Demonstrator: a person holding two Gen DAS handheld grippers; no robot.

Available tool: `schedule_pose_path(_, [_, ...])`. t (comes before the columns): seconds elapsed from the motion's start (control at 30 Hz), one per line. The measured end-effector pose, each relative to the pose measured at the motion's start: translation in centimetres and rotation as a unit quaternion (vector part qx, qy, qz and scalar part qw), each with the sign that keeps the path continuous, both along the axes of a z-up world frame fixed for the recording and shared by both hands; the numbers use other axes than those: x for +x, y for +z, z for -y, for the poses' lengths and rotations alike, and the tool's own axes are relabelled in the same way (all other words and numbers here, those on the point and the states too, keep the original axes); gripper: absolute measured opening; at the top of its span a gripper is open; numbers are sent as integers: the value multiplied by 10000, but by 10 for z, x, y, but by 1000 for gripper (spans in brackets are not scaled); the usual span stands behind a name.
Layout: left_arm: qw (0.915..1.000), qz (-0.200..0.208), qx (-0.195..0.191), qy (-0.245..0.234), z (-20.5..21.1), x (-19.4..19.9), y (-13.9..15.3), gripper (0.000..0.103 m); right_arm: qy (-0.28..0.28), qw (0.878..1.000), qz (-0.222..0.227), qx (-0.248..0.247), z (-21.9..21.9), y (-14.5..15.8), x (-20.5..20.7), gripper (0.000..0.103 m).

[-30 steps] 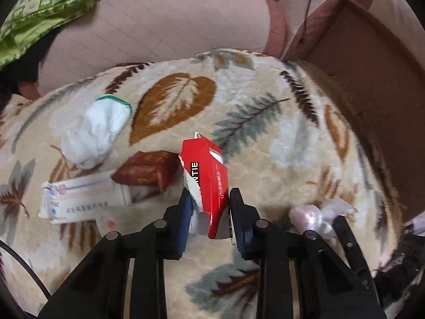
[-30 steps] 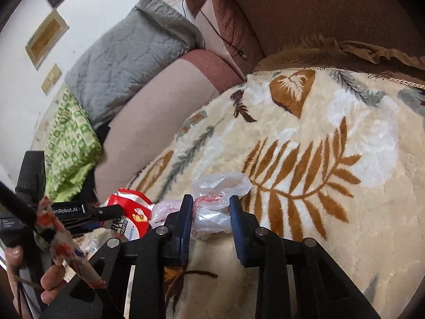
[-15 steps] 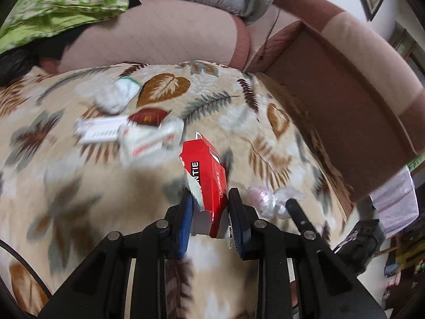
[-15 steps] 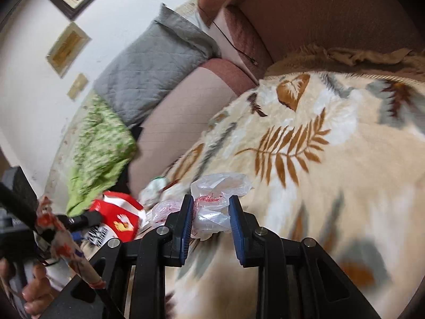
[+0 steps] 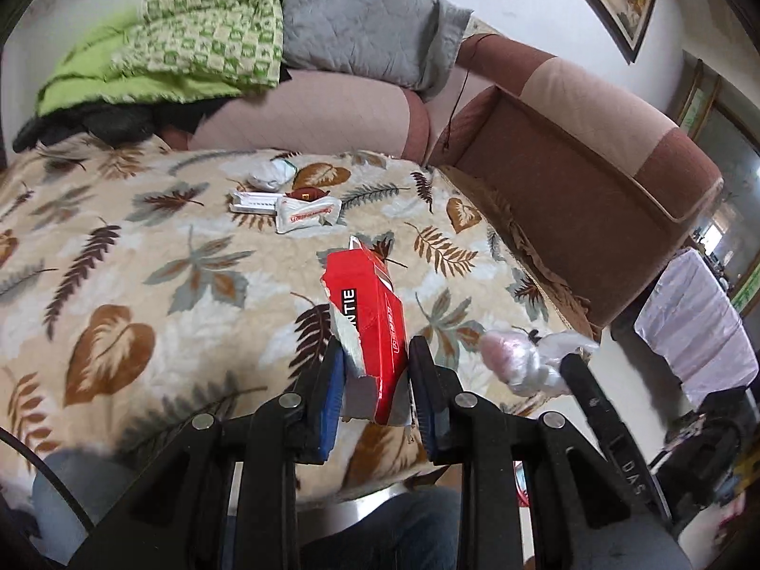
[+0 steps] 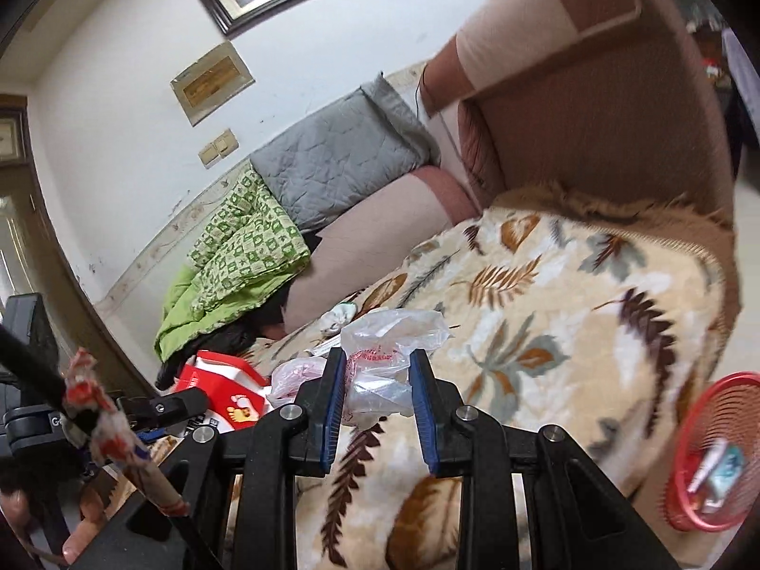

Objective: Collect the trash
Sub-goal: 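Carry the red carton and plastic bag in both tools to the red wastebasket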

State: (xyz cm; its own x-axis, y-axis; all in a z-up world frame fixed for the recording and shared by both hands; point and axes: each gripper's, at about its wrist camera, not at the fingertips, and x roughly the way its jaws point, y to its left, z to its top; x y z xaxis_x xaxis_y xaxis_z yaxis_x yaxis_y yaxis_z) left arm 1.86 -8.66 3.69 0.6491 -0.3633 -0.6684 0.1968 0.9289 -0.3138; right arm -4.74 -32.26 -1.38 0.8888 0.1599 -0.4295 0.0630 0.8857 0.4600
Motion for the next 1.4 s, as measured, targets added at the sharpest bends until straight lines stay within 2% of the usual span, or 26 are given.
schedule_pose_path(0.1, [9996, 211, 166, 16, 5, -27, 10, 26, -25, 9999, 62, -121, 1, 14, -20, 29])
schedule_pose_path(0.33, [9973, 622, 379, -17, 12, -62, 31, 26, -91, 9995, 200, -233, 1, 36, -56, 29])
schedule_pose_path(0.63, [9935, 1010, 525, -13, 15, -89, 50, 26, -140, 9988, 271, -386, -3, 50, -71, 29])
schedule_pose_path(1.13, [9934, 1011, 546, -34, 15, -93, 50, 26, -154, 9984, 274, -478, -8, 53, -75, 29])
schedule_pose_path(1.4, [9932, 971, 591, -257, 27, -91, 44, 26, -352, 9975, 253, -559, 10, 56, -88, 29])
